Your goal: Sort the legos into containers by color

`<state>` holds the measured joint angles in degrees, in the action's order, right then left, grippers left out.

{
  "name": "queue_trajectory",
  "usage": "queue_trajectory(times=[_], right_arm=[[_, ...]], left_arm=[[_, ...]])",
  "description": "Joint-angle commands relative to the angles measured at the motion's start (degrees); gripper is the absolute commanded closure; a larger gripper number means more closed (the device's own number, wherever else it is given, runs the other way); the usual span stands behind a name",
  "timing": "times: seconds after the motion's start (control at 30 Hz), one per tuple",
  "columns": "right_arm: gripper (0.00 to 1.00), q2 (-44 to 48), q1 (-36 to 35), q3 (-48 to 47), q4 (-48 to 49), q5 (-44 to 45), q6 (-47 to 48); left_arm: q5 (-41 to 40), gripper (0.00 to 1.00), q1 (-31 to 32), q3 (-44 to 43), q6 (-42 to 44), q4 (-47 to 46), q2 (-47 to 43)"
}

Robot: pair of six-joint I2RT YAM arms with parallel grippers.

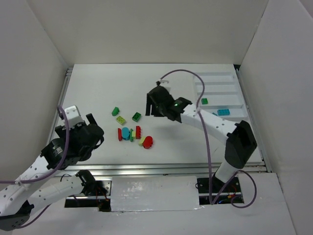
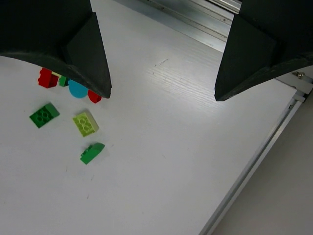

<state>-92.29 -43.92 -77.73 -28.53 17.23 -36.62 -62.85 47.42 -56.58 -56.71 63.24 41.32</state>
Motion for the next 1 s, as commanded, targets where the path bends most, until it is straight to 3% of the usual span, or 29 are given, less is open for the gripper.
queue_trajectory(times=[0.0, 0.17, 0.33, 0.37, 0.4, 0.57, 0.97], right_arm=[[0.27, -7.17, -7.29, -5.04, -2.66, 1.84, -2.23], [0.25, -17.12, -14.6, -16.29, -5.3, 1.74, 1.55], [0.21, -27.32, -18.21, -28.43, -11.63, 4.64, -0.82], [0.05, -29.33, -18.39, -29.57, -11.89, 5.43, -1.26], [0.0, -30.31, -18.31, -31.58, -12.07, 5.18, -1.26], [0.0, -37.87, -18.48, -39.85, -15.06, 4.04, -0.3], [0.03, -44.99, -17.95, -42.94, -14.0, 3.07, 1.11]], left_arm=[[-4.39, 0.0, -1.45, -1.44, -5.26, 2.07, -5.69], [-2.54, 0.01, -1.45, 2.08, 2.21, -6.45, -16.42], [-1.23, 0.0, -1.45, 3.84, 5.9, -10.24, -20.14], [-0.79, 0.01, -1.45, 3.84, 6.69, -10.77, -19.7], [-0.26, 0.01, -1.45, 3.67, 6.96, -10.86, -19.26], [0.62, 0.01, -1.45, 2.61, 8.01, -10.33, -14.52], [2.12, 0.0, -1.45, 3.23, 10.3, -12.44, -15.65]])
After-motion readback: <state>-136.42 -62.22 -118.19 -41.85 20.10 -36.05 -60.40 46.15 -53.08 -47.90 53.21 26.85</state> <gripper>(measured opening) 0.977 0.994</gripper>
